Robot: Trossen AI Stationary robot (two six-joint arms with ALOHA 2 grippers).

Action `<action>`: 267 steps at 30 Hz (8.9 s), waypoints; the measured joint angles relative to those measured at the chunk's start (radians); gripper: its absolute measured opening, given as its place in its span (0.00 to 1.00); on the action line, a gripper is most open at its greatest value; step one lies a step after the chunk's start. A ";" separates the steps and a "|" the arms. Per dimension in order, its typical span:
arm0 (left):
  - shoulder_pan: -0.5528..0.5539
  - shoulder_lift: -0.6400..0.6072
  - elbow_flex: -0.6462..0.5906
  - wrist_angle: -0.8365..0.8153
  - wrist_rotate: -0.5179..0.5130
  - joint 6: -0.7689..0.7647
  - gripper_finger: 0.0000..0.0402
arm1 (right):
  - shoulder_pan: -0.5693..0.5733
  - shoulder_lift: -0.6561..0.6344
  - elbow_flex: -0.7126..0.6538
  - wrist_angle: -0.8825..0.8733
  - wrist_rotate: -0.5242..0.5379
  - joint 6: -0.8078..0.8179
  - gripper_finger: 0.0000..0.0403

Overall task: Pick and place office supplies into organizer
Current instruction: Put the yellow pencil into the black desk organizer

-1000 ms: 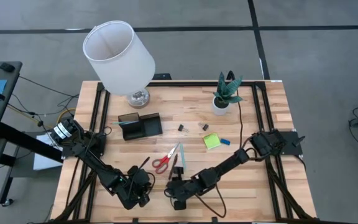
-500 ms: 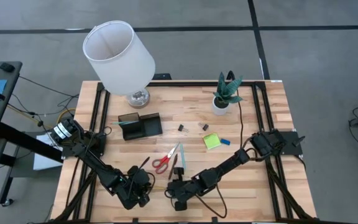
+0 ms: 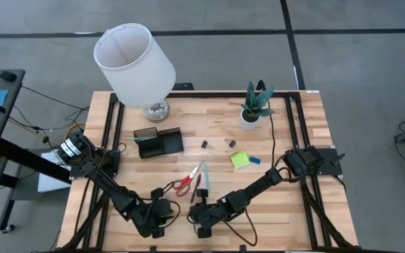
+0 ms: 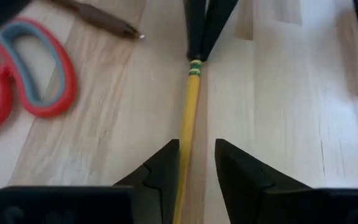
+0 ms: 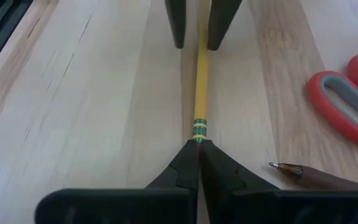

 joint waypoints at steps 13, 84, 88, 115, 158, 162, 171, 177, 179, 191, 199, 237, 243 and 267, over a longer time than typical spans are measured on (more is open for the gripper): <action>0.001 -0.003 -0.015 -0.052 0.057 -0.018 0.36 | 0.012 -0.013 -0.001 -0.007 0.071 -0.018 0.00; 0.000 0.000 -0.125 0.133 0.026 -0.131 0.15 | -0.034 -0.003 0.002 0.051 -0.049 -0.097 0.26; 0.000 0.000 -0.125 0.132 0.026 -0.131 0.15 | -0.034 0.011 0.004 0.070 -0.056 -0.102 0.19; 0.000 0.003 -0.089 0.151 0.060 -0.039 0.22 | -0.032 0.015 0.140 -0.013 0.026 -0.149 0.00; 0.001 0.000 -0.091 0.131 0.027 -0.099 0.07 | -0.043 0.014 0.126 0.010 -0.066 -0.122 0.28; 0.001 0.000 -0.091 0.131 0.027 -0.099 0.07 | -0.049 0.058 0.128 0.069 -0.079 -0.124 0.28; 0.001 0.000 -0.091 0.128 0.042 -0.099 0.07 | -0.048 0.108 0.146 0.068 -0.037 -0.156 0.28; 0.001 0.000 -0.090 0.128 0.043 -0.102 0.07 | -0.049 0.105 0.148 0.010 -0.063 -0.153 0.28; 0.001 0.000 -0.090 0.128 0.044 -0.105 0.07 | -0.050 0.104 0.147 0.005 -0.082 -0.148 0.28; 0.001 0.000 -0.090 0.136 0.047 -0.096 0.08 | -0.055 0.107 0.145 -0.010 -0.087 -0.126 0.03; 0.001 0.002 -0.092 0.190 0.054 -0.043 0.18 | -0.055 0.110 0.140 0.074 -0.072 -0.130 0.02; 0.001 -0.001 -0.090 0.152 0.045 -0.109 0.28 | -0.071 0.030 0.133 0.027 -0.145 -0.373 0.23; 0.001 -0.001 -0.090 0.152 0.046 -0.109 0.28 | -0.088 0.031 0.132 0.020 -0.176 -0.359 0.25; 0.001 -0.001 -0.090 0.150 0.051 -0.113 0.28 | -0.106 0.105 0.140 0.035 -0.201 -0.376 0.24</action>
